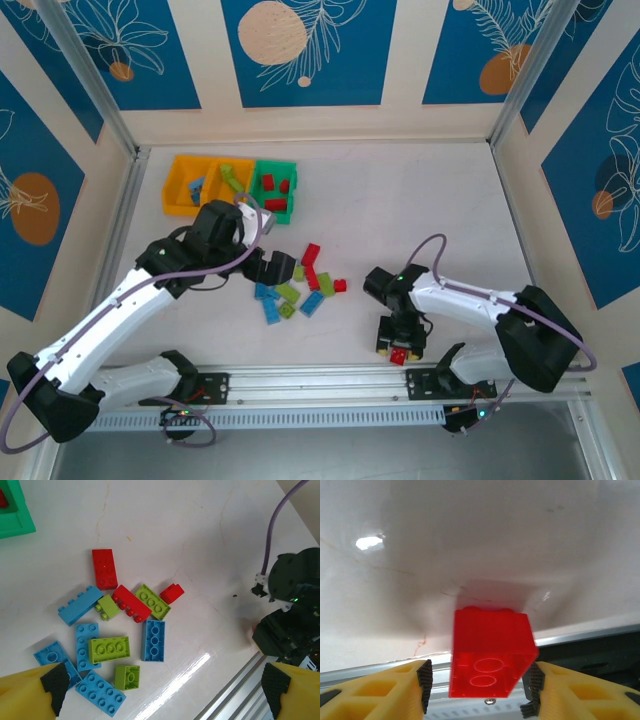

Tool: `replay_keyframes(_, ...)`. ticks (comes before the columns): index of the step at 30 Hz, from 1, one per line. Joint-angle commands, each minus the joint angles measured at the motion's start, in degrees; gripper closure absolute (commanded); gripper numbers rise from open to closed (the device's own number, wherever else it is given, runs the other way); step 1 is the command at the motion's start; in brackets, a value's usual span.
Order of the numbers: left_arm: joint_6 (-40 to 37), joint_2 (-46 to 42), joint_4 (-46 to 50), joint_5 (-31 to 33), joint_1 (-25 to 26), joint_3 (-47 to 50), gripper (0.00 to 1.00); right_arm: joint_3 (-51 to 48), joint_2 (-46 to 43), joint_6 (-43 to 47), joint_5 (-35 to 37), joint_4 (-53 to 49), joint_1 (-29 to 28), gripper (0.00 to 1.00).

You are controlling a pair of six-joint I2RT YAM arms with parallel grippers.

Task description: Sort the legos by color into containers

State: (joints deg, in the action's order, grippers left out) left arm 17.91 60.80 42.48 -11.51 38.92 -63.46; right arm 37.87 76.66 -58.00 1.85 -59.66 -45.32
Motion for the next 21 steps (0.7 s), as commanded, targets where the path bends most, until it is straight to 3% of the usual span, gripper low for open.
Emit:
replay_keyframes(1,1.2,-1.9,1.4,1.2,0.8,0.4,0.0,1.6,0.0,-3.4,3.4,-1.0,-1.8,0.49)
replay_keyframes(4,2.0,-3.2,1.3,1.6,0.8,1.1,0.0,0.4,-3.3,-5.9,5.3,-0.6,-3.3,0.56)
replay_keyframes(7,2.5,-4.2,1.3,1.6,0.8,1.7,0.0,0.0,-4.2,-8.4,6.5,-0.5,-5.0,0.52)
replay_keyframes(17,2.2,-5.0,0.8,2.8,0.8,1.9,0.0,0.2,3.7,-7.8,5.3,4.8,-9.1,0.56)
replay_keyframes(21,2.0,-5.1,0.8,3.3,0.8,2.5,0.0,1.0,1.4,-6.0,7.1,5.6,-8.7,0.66)
